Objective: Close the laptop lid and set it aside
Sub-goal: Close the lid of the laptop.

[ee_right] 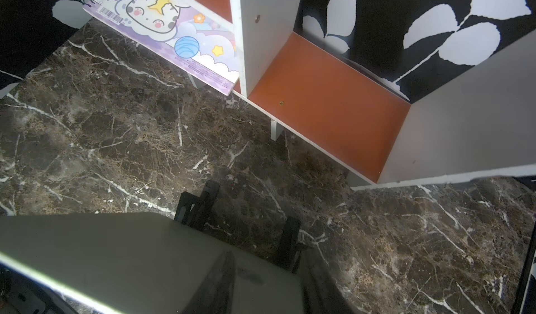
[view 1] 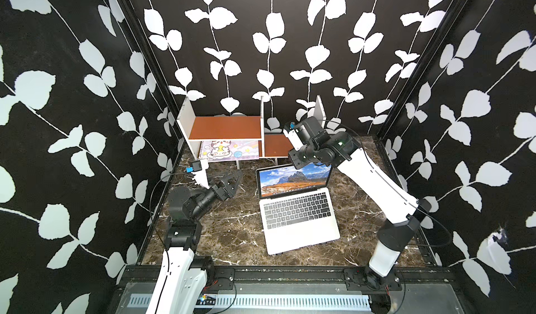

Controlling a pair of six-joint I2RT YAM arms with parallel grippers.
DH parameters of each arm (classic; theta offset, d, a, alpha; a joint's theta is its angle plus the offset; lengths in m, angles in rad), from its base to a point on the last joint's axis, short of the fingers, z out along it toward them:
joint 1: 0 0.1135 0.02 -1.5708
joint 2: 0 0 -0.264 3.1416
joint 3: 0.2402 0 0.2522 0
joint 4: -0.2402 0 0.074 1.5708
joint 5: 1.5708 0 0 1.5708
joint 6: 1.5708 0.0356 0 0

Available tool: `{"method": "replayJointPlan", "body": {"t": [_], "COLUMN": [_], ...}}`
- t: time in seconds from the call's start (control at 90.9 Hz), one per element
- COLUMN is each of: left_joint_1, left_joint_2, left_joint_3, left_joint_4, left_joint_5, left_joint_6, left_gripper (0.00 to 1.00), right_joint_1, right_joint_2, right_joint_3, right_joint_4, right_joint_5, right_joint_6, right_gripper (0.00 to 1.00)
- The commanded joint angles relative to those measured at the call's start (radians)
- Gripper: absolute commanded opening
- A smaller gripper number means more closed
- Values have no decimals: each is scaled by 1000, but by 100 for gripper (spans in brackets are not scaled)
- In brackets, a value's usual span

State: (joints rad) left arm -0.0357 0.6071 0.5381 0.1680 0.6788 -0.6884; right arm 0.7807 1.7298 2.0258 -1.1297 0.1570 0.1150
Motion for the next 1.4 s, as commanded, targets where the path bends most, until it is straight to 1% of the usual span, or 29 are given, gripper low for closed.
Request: {"method": "replayJointPlan", "body": {"t": [0.0, 0.066, 0.176, 0.385, 0.495, 0.627, 0.803, 0.924, 1.078, 1.254, 1.386], "left_joint_1": [3, 2, 3, 2, 2, 2, 0, -22, -91, -229, -342], "left_joint_2": [-11, -12, -9, -12, -21, -33, -37, -39, -26, 9, 51], "left_joint_3": [4, 2, -1, -7, -9, -10, -10, -11, -10, -14, -4], "left_joint_4": [14, 23, 39, 67, 65, 59, 65, 66, 41, 15, -21], "left_joint_5": [23, 30, 42, 69, 74, 83, 103, 103, 72, 1, -58], "left_joint_6": [-6, -16, -35, -80, -96, -110, -143, -154, -131, -92, -63], "left_gripper": [99, 99, 99, 99, 99, 99, 99, 99, 99, 98, 98], "right_joint_1": [5, 5, 5, 6, 6, 6, 12, 17, 18, 19, 17], "right_joint_2": [-81, -118, -222, -351, -421, -491, -595, -659, -723, -772, -802], "right_joint_3": [-108, -185, -313, -517, -629, -762, -898, -987, -1079, -1169, -1237], "right_joint_4": [27, 62, 117, 194, 247, 283, 314, 339, 367, 427, 512], "right_joint_5": [-47, -67, -98, -123, -152, -159, -172, -197, -217, -276, -326], "right_joint_6": [24, 35, 55, 96, 123, 153, 193, 222, 249, 271, 282], "right_gripper": [39, 39, 39, 39, 39, 38, 37, 37, 37, 37, 37]}}
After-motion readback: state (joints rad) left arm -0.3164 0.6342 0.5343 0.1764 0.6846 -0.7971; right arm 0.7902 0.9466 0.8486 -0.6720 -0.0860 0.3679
